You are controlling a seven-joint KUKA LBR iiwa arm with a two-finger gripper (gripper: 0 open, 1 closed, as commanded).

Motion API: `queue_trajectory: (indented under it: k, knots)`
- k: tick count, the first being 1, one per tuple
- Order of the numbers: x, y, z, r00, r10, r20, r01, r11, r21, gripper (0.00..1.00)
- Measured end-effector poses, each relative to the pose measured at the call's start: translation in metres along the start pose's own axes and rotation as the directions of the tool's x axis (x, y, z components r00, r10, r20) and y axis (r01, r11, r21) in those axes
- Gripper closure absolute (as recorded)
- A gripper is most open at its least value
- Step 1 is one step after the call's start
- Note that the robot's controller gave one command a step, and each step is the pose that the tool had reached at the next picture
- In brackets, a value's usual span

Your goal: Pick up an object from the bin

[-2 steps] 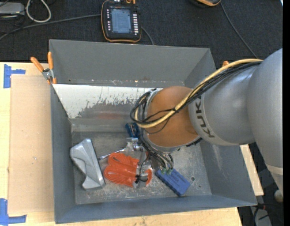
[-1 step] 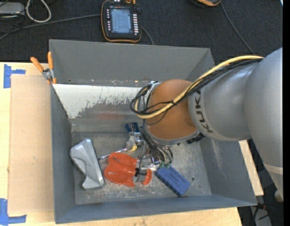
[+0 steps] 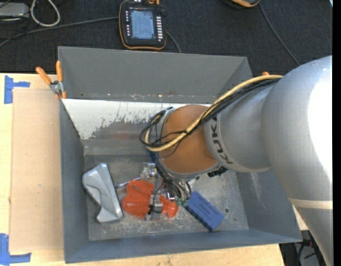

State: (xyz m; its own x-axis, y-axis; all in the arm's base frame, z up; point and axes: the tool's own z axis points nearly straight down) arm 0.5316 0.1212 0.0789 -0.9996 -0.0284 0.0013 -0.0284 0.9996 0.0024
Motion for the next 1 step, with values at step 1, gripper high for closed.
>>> queue_trajectory:
  k: [1]
  knots:
    - [0.0056, -0.0115, 0.0046, 0.998, 0.06, 0.004, -0.06, 0.998, 0.001, 1.0]
